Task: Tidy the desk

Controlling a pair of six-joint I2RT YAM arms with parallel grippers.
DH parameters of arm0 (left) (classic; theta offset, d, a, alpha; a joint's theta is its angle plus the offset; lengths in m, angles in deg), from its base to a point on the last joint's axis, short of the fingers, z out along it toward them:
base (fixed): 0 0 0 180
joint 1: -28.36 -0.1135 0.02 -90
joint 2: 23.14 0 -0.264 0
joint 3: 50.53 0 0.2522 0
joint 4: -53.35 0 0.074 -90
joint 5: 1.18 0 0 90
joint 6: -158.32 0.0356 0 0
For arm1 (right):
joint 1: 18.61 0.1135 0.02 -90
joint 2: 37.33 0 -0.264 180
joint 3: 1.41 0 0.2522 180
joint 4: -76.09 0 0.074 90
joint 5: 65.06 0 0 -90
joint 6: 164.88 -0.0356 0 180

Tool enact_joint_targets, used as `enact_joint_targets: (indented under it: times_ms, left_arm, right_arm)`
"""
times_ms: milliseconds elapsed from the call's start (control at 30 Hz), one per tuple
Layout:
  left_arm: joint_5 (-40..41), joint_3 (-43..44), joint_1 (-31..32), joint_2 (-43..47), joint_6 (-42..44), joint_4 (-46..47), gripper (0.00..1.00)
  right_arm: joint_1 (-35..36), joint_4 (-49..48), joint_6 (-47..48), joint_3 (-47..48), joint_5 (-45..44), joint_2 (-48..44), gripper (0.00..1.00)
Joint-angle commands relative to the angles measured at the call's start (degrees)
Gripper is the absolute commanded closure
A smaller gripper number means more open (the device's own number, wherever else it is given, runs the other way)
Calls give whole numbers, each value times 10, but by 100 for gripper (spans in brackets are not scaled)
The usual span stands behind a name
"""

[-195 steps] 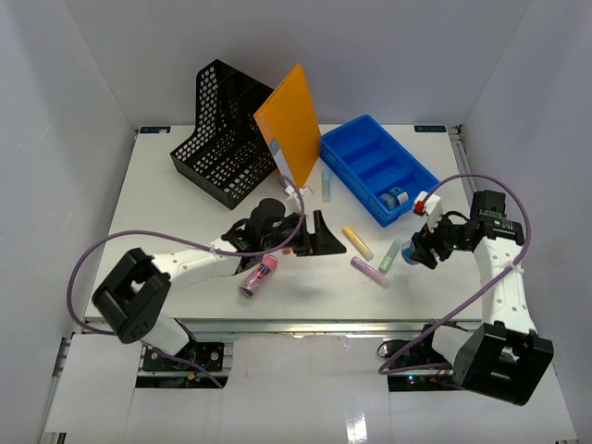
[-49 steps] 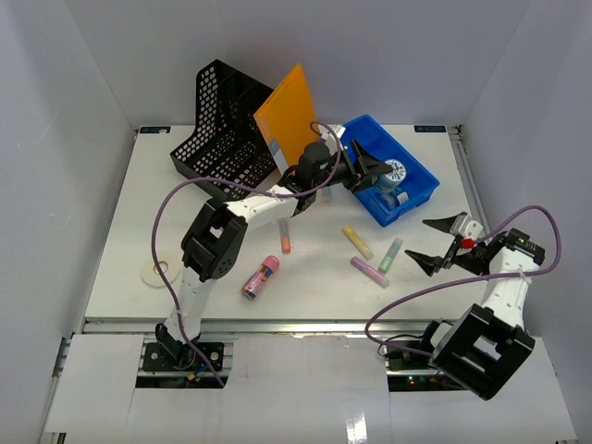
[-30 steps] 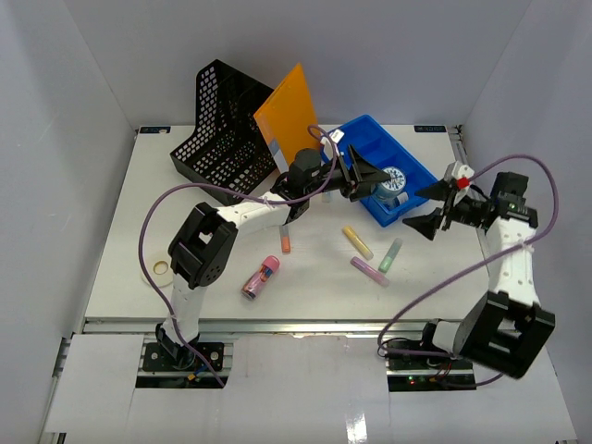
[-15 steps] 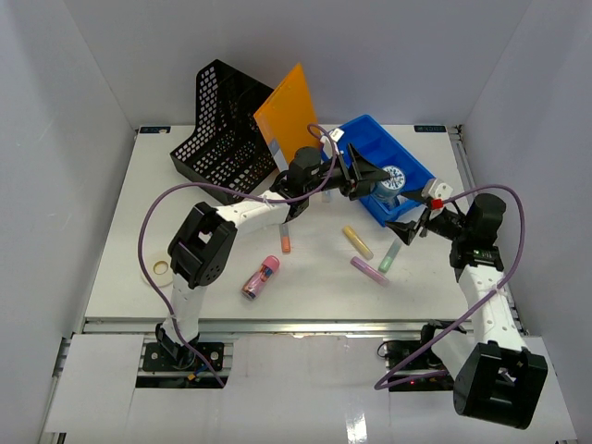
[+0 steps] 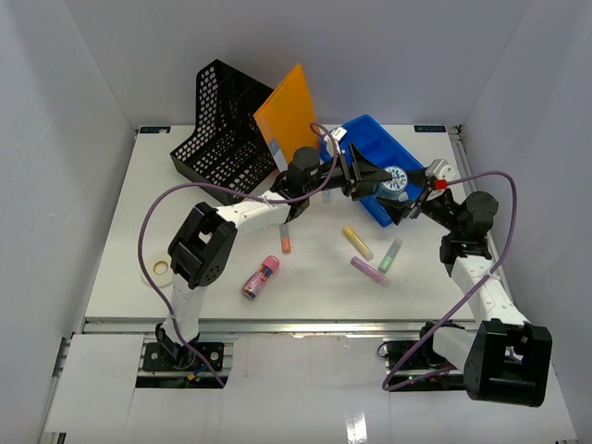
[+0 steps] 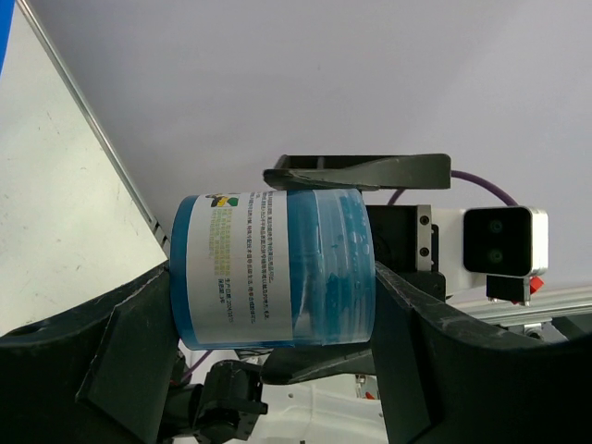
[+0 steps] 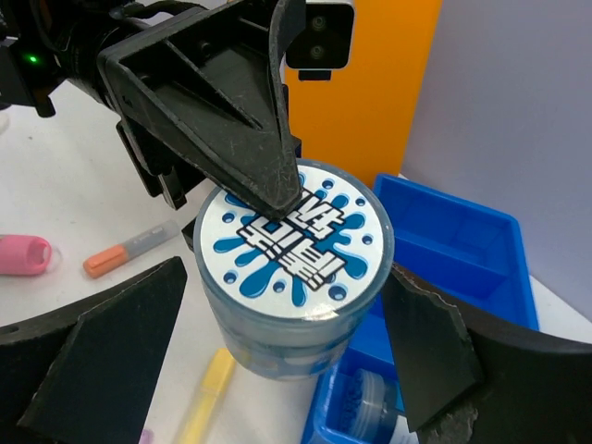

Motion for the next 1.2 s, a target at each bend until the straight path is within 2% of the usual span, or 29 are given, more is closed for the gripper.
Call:
enact_joint_targets:
  times_ms: [0,67,200,233,300,367,467,500,567,600,733,900,967,1167]
  left_arm:
    - [-16,27,4,37,-13,43,100]
    - [-16,25,5,37,-16,45,100]
    - [-18,18,6,38,-22,52,100]
    - [-18,16,6,40,-24,55,100]
    - [-18,13,6,43,-23,53,100]
    - [-17,12,5,45,-21,52,100]
    - [-15,12,5,49,-18,40,84]
    - [-13,12,3,51,-15,35,76]
    - [-11,13,-1,60,-2,5,40]
    - [-7,14,-4,66,7,-8,27]
    - [25,7,-26,102,77,-90,6]
    - [93,-20,-72,177,204,-233,2]
    - [127,-60,-93,222,243,-272,2]
    - [170,-128,-106,304,371,-358,2]
  right_arm:
    - [27,-52,-33,32,-36,13,4]
    - [31,-54,-32,35,-41,22,2]
    - [31,-57,-25,42,-47,33,20]
    - [31,-56,-25,45,-46,35,35]
    - [31,-52,-22,48,-41,33,51]
    - [31,-34,-2,51,-37,30,62]
    - [31,-11,23,53,-28,24,72]
    - [31,-2,32,54,-25,20,74]
    - [31,33,64,58,-21,15,78]
    - [31,49,80,59,-19,11,80]
    - [31,147,185,66,-23,-8,89]
    - [21,245,298,79,-35,-16,89]
    - [9,272,336,88,-45,-9,90]
    - [8,369,468,188,-161,85,89]
